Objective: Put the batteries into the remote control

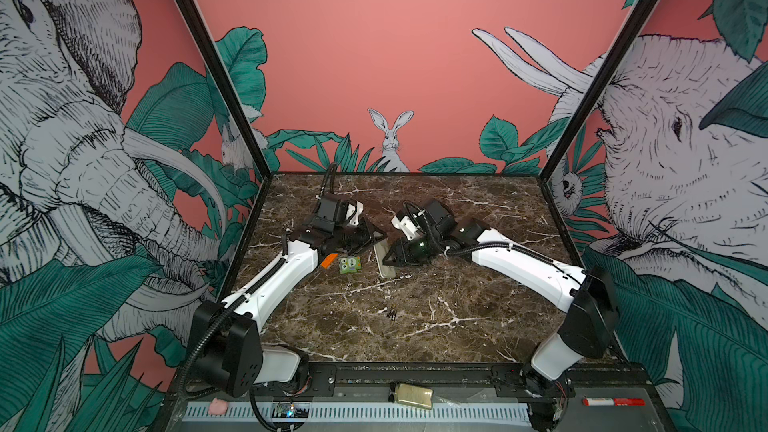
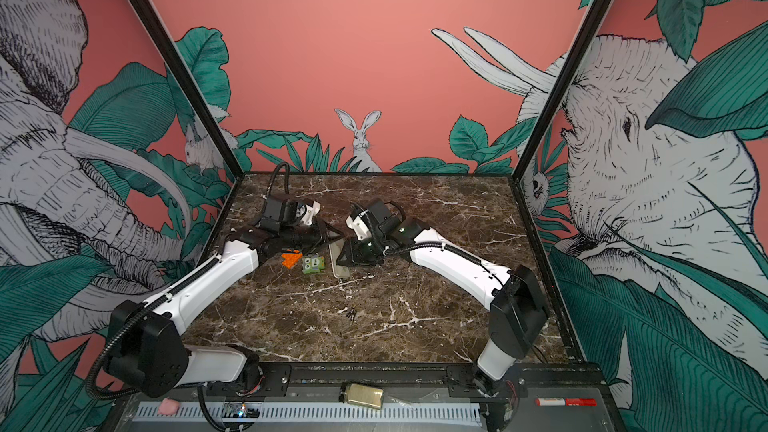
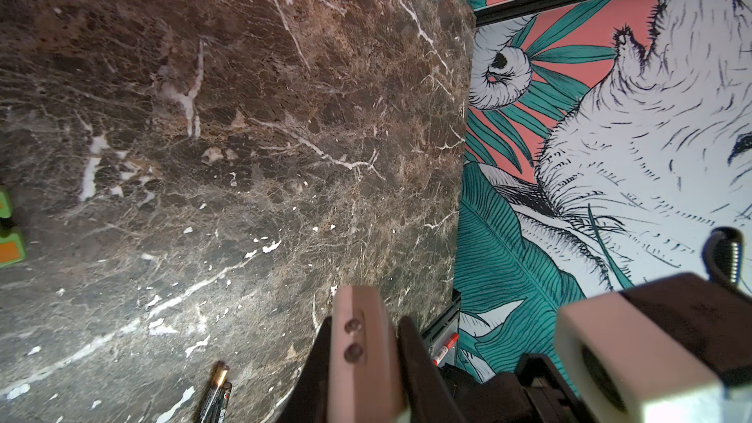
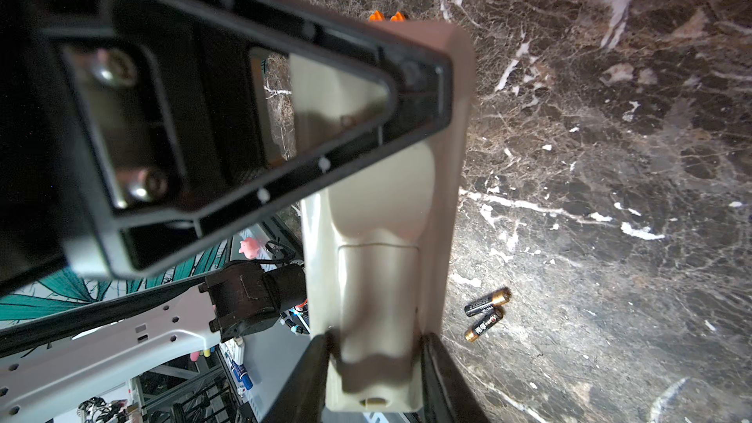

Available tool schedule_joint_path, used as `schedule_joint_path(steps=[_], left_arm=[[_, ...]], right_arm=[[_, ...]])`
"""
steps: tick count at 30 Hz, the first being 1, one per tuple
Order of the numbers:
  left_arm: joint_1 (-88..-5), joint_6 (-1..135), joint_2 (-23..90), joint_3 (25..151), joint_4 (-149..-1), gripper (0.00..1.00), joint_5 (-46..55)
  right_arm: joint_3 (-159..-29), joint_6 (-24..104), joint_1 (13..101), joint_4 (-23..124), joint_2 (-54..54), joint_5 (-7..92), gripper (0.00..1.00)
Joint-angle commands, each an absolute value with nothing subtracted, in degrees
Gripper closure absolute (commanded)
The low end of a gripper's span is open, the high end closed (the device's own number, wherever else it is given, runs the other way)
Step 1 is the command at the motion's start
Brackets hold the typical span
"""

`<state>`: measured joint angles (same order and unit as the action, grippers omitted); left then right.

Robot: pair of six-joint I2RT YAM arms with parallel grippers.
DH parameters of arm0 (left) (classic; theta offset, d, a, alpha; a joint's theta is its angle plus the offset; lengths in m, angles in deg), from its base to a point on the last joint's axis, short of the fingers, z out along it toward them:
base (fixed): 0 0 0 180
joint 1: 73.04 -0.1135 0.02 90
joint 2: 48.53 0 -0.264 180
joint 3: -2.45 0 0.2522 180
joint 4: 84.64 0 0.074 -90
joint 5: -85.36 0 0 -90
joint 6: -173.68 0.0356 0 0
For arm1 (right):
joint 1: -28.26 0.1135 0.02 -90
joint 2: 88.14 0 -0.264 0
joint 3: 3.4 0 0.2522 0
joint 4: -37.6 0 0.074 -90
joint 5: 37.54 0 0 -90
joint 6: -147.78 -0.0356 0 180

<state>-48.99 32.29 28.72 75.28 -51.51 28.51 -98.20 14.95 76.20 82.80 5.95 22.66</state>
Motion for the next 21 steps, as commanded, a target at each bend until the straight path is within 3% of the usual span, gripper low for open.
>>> schedule_joint_path(steps=[1, 21], left_arm=[[-48.7, 30.9, 28.1, 75.9, -54.1, 1.0, 31.3], [-48.7, 29.5, 28.2, 75.6, -55.9, 1.0, 31.8]], right_arm=[[-97.1, 15.6, 76.2, 80.7, 5.8, 22.3, 0.64], [-96.2, 15.7, 76.2, 78.8, 4.9, 21.8, 0.68]])
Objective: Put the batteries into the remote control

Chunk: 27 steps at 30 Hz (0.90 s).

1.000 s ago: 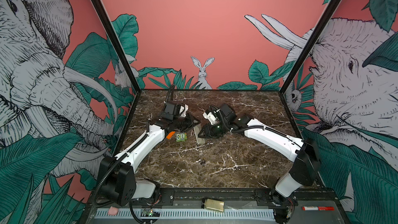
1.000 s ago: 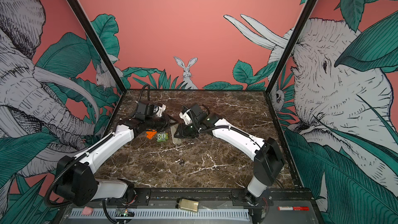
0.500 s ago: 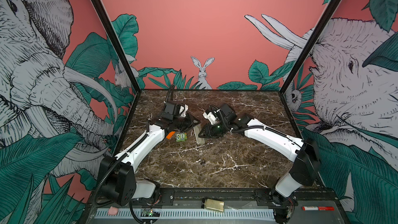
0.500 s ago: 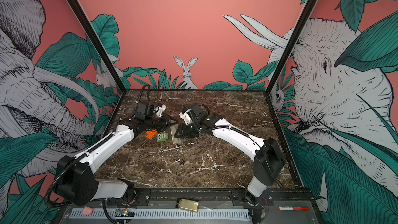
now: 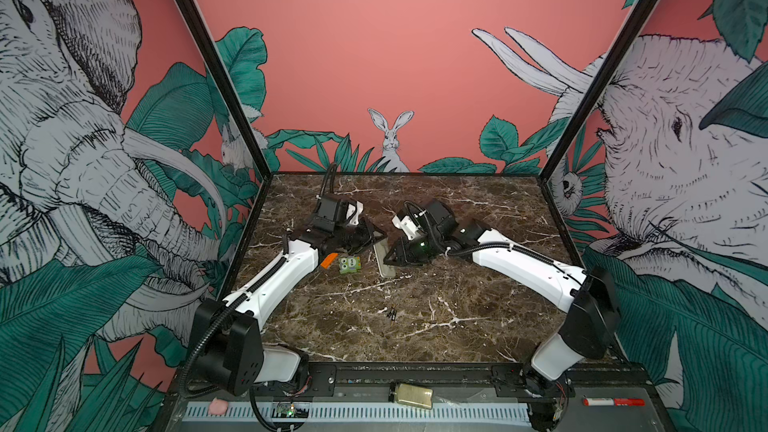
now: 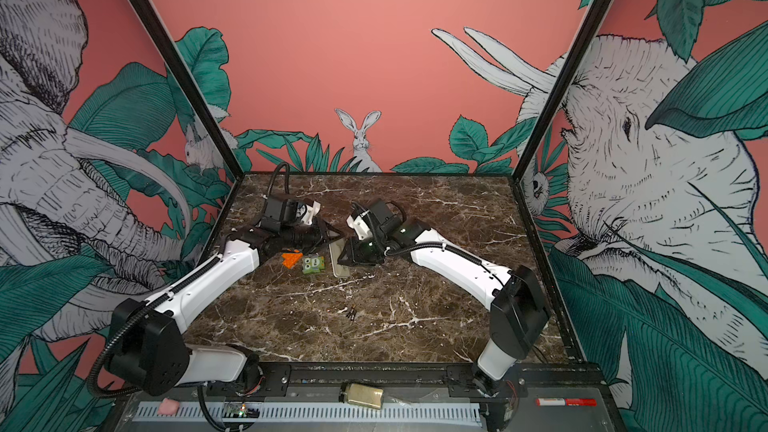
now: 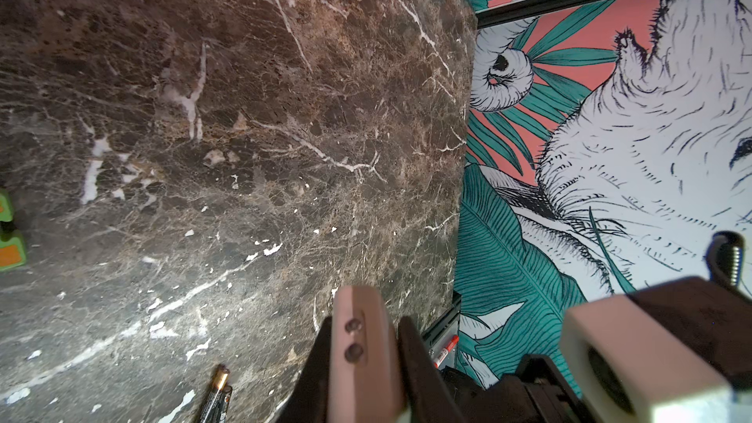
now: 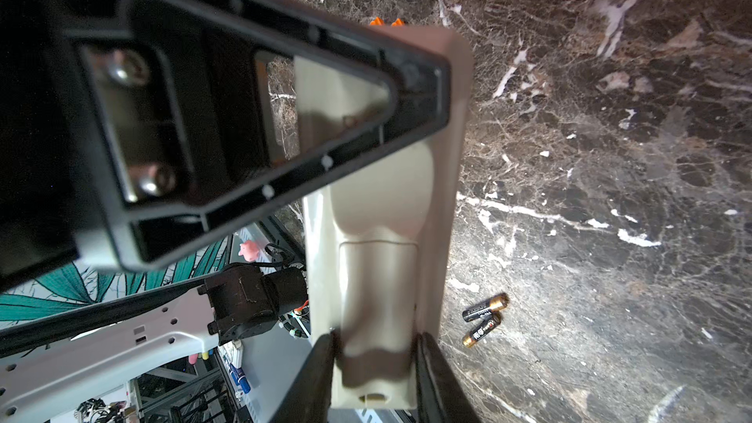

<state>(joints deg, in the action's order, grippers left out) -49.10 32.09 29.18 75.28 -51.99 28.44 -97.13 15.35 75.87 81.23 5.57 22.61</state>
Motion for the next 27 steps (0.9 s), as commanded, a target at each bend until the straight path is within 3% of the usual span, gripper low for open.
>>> schedule_joint_path(steps=[1, 27], left_arm=[[-48.7, 29.5, 28.2, 75.6, -56.0, 1.0, 31.8], [-48.8, 29.5, 28.6, 75.8, -56.0, 1.0, 31.8]], right_arm=[[-96.2, 15.7, 76.2, 78.7, 4.9, 21.8, 0.68], [-94.6, 15.6, 76.1, 76.0, 4.0, 21.7, 0.72]])
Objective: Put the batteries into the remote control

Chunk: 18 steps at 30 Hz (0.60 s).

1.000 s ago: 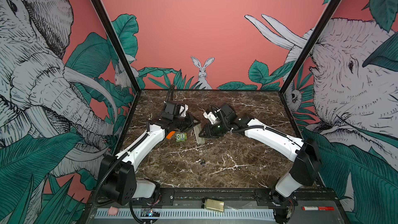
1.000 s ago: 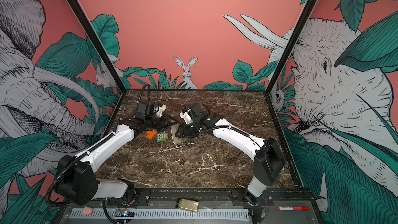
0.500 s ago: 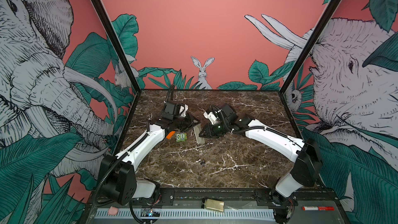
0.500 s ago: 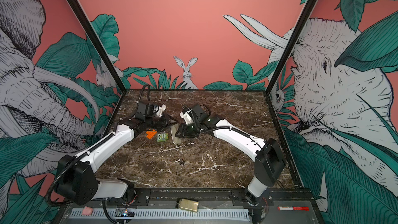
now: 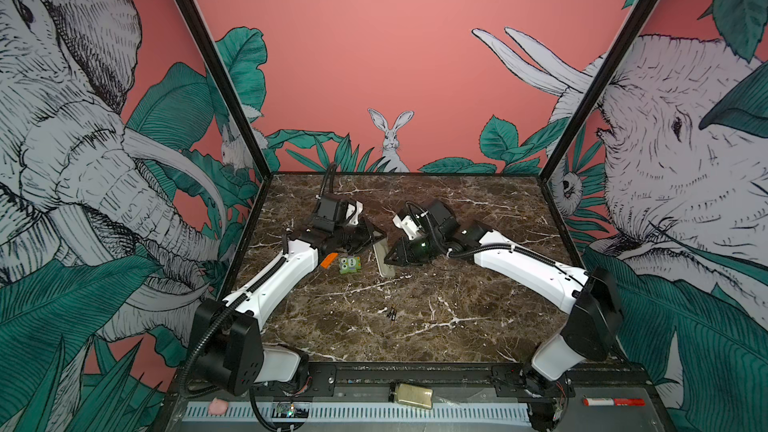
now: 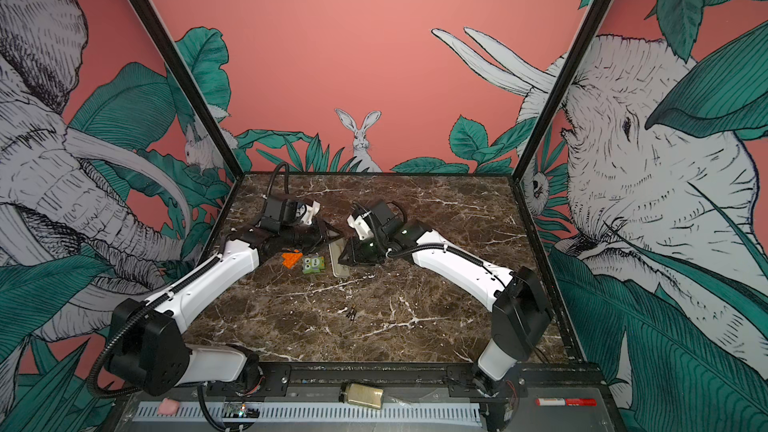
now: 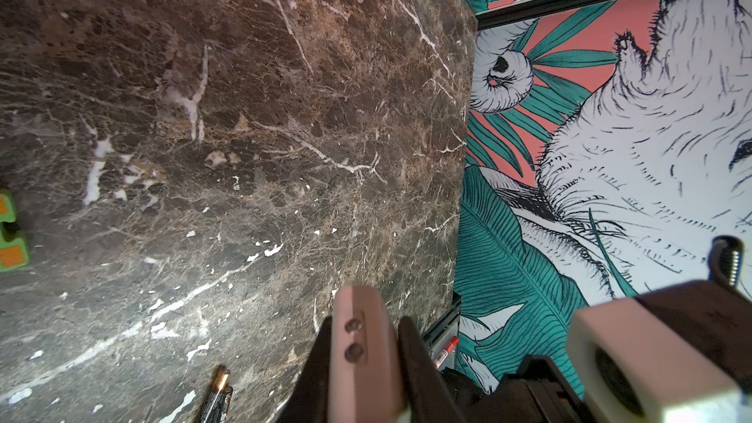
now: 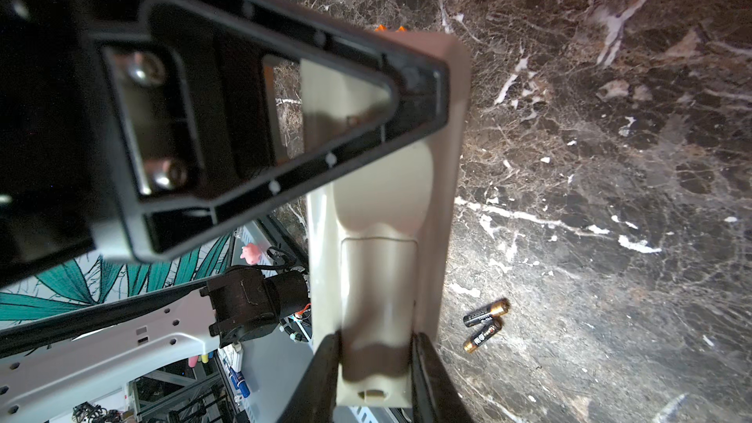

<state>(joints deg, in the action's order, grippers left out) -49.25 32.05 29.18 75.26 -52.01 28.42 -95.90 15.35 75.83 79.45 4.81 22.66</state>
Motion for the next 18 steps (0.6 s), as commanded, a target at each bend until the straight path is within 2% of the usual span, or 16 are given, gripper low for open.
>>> schedule_joint_path(steps=[1, 18], left_arm=[[-48.8, 29.5, 28.6, 75.7, -56.0, 1.0, 31.7], [-48.8, 29.7, 28.3, 75.5, -56.0, 1.0, 31.8]], right_arm=[[-94.5, 15.6, 76.2, 75.9, 4.0, 21.7, 0.72], [-93.6, 15.6, 76.1, 74.2, 4.0, 21.6, 0.74]])
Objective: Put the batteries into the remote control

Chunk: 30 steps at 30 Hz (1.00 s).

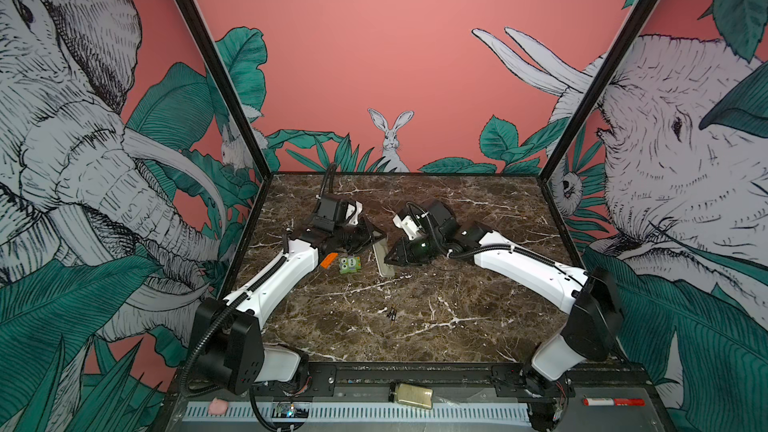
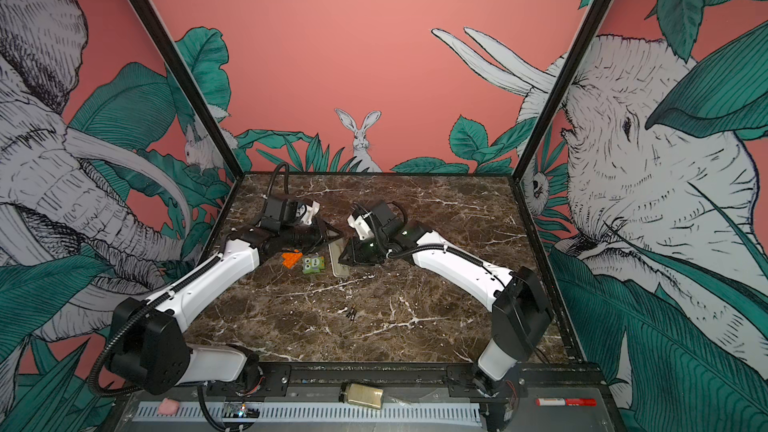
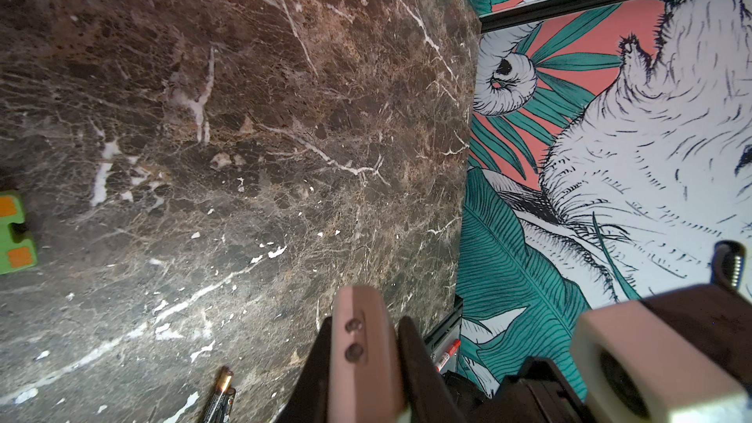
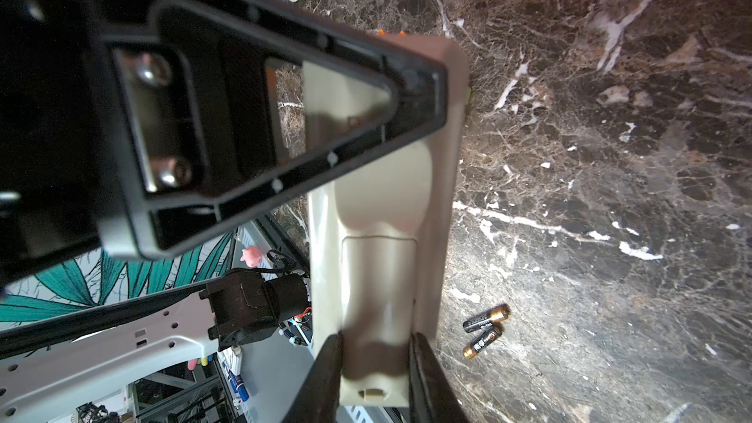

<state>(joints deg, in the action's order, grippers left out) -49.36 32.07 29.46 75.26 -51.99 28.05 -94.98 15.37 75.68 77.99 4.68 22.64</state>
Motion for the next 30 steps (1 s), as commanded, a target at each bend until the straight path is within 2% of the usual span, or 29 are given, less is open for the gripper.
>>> schedule_joint_path(steps=[1, 30], left_arm=[[-48.8, 29.6, 28.3, 75.5, -56.0, 1.0, 31.7], [-48.7, 30.8, 28.1, 74.7, -54.0, 1.0, 30.3]], right_arm=[[-93.5, 15.6, 76.2, 74.0, 2.4, 21.6, 0.74], [-93.5, 16.8, 76.2, 74.5, 1.2, 21.7, 0.76]])
